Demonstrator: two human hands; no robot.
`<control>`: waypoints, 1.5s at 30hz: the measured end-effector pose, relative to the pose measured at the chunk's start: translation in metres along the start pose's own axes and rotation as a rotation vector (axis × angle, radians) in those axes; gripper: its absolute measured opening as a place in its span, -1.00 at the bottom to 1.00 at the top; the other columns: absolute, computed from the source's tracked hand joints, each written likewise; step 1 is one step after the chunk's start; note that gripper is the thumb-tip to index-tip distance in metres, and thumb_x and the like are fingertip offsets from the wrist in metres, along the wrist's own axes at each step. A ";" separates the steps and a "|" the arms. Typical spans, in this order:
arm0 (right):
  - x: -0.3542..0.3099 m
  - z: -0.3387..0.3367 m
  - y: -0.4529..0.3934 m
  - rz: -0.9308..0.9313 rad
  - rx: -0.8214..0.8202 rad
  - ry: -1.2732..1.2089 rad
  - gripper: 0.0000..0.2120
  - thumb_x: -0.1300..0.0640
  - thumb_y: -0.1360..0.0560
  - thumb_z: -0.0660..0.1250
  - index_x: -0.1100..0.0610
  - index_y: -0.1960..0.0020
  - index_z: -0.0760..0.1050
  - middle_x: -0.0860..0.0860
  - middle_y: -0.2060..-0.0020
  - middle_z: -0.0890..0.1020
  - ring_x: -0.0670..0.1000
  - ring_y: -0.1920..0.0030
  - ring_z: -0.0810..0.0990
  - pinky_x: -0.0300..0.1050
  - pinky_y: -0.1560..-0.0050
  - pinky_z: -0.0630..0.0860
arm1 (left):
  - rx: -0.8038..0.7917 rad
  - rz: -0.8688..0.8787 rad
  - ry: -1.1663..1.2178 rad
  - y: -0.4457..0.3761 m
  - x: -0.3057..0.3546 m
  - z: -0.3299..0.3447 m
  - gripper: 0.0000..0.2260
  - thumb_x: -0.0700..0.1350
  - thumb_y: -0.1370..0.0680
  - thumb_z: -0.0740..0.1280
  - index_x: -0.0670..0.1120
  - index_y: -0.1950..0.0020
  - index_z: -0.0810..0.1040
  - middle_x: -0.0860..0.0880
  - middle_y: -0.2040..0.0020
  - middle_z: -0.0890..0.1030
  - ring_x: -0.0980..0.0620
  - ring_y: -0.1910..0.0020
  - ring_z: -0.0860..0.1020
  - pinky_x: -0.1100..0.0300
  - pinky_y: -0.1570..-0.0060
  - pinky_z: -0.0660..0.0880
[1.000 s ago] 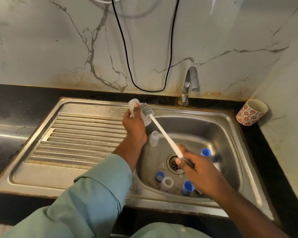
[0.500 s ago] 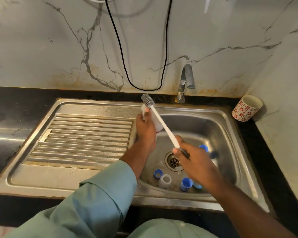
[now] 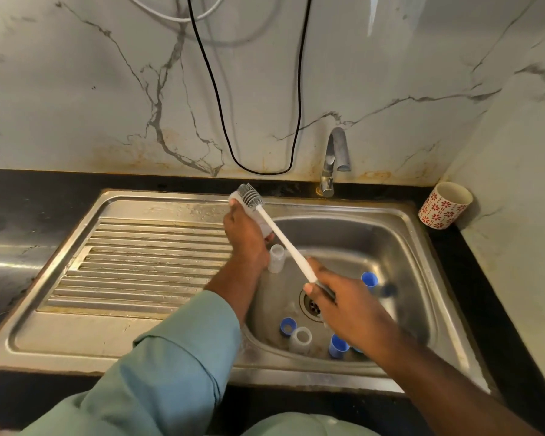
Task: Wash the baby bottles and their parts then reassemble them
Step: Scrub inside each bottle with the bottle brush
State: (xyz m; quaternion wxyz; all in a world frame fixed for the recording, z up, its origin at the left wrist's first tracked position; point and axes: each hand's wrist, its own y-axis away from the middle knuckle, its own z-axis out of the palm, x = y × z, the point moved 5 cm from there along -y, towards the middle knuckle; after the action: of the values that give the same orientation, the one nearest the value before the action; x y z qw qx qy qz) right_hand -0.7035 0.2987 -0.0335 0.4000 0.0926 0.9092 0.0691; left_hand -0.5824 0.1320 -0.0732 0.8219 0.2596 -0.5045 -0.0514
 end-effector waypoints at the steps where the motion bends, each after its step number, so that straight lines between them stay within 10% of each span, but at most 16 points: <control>1: 0.002 0.001 0.006 -0.003 -0.023 0.021 -0.57 -0.02 -0.63 0.18 -0.24 -0.47 0.23 -0.06 0.32 0.54 -0.13 0.39 0.51 -0.28 0.35 0.48 | 0.020 0.017 0.015 -0.007 0.008 -0.004 -0.58 0.21 -0.65 0.13 -0.06 -0.32 0.44 -0.15 -0.08 0.60 -0.08 0.05 0.60 0.10 0.27 0.57; 9: 0.003 -0.002 -0.003 0.087 0.049 -0.207 -0.77 0.05 -0.62 0.23 -0.05 -0.26 0.49 -0.07 0.43 0.46 -0.21 0.57 0.40 -0.34 0.50 0.34 | -0.085 0.123 -0.243 0.005 -0.010 -0.006 -0.69 0.14 -0.64 0.23 -0.08 -0.16 0.50 -0.12 -0.01 0.60 -0.08 0.07 0.62 0.03 0.19 0.62; 13: -0.002 0.004 0.012 0.053 -0.042 -0.241 -0.80 0.05 -0.62 0.24 -0.28 -0.08 0.45 -0.08 0.44 0.42 -0.18 0.56 0.38 -0.30 0.49 0.36 | 0.028 0.150 -0.085 -0.015 0.015 -0.017 -0.62 0.15 -0.64 0.21 -0.09 -0.31 0.42 -0.15 -0.13 0.60 -0.12 0.00 0.63 0.02 0.17 0.63; 20: -0.006 0.000 -0.004 0.175 0.037 -0.527 -0.71 0.06 -0.63 0.23 -0.29 -0.24 0.37 0.09 0.37 0.46 -0.09 0.59 0.34 -0.21 0.60 0.33 | -0.164 0.199 -0.218 0.000 -0.007 0.001 -0.63 0.13 -0.65 0.21 -0.10 -0.31 0.46 -0.16 -0.09 0.58 -0.17 -0.01 0.62 0.05 0.32 0.60; 25: -0.005 -0.002 0.016 0.117 -0.031 -0.450 -0.74 0.07 -0.62 0.24 -0.33 -0.09 0.39 0.02 0.38 0.44 -0.11 0.56 0.33 -0.19 0.57 0.35 | -0.001 0.113 -0.073 -0.019 0.020 -0.008 -0.69 0.06 -0.64 0.19 -0.10 -0.27 0.49 -0.12 -0.09 0.58 -0.13 -0.06 0.58 -0.05 0.03 0.58; 45: -0.003 -0.001 0.002 0.044 -0.008 -0.260 -0.76 0.05 -0.61 0.25 -0.31 -0.15 0.40 -0.03 0.38 0.47 -0.16 0.54 0.40 -0.26 0.48 0.38 | -0.026 0.078 -0.080 -0.011 0.018 -0.009 -0.61 0.11 -0.63 0.26 -0.13 -0.32 0.46 -0.14 -0.13 0.59 -0.13 -0.09 0.61 -0.10 -0.09 0.60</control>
State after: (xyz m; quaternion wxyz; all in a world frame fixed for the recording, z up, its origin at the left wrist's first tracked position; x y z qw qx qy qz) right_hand -0.7025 0.3003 -0.0301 0.5133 0.1191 0.8471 0.0689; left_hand -0.5644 0.1192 -0.0673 0.8057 0.2269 -0.5459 -0.0362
